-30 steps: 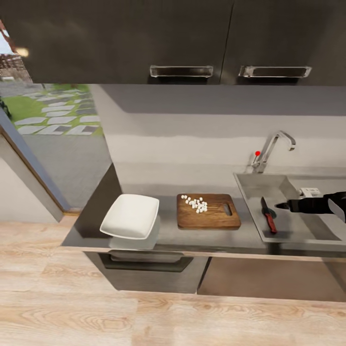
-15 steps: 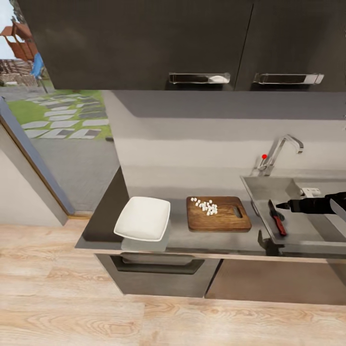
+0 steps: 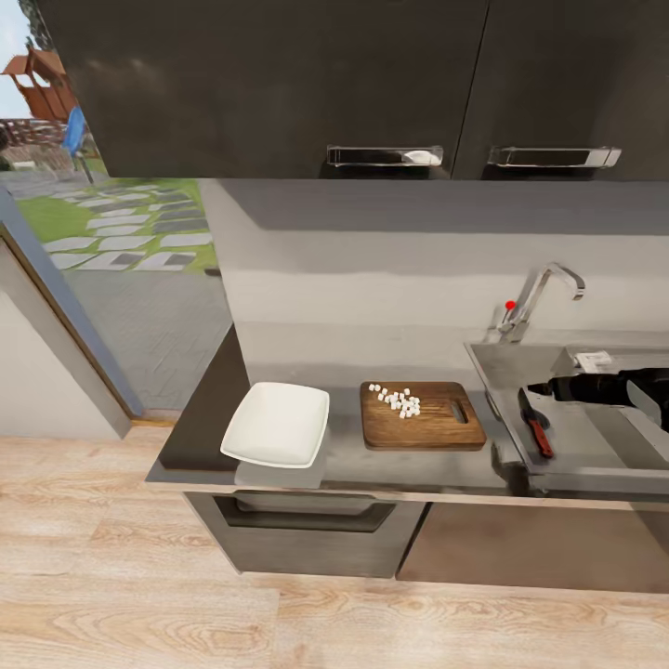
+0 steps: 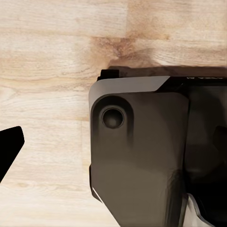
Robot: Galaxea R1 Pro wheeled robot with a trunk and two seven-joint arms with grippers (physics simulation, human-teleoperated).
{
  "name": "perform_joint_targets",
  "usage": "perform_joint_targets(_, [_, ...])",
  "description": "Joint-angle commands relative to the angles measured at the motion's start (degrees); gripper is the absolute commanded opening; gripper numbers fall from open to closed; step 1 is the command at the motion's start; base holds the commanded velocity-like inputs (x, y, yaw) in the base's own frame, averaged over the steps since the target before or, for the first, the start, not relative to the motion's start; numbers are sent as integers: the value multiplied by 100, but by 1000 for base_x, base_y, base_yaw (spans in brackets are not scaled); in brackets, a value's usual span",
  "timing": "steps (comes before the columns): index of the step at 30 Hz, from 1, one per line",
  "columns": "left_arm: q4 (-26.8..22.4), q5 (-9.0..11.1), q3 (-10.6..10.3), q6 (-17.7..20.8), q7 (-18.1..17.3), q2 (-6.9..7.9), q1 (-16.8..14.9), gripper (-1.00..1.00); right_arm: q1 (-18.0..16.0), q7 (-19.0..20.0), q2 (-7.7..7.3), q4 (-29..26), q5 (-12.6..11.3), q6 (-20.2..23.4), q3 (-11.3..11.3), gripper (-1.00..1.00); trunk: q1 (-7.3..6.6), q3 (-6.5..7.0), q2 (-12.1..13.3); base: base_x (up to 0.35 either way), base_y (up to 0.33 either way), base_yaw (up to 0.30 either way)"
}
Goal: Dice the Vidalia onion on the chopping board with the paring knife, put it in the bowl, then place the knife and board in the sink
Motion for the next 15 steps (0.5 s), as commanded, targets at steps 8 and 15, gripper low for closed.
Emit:
perform_joint_targets(8, [28, 52, -48, -47, 7, -49, -12, 100, -15, -3618, 5, -4077, -46, 2298, -1125, 100, 3, -11, -12, 0, 0, 0])
perform_joint_targets(15, [28, 53, -48, -46, 7, -50, -12, 100, -22, -4551, 68, -4978, -7, 4013, -2507, 100, 3, -11, -12, -22, 0, 0])
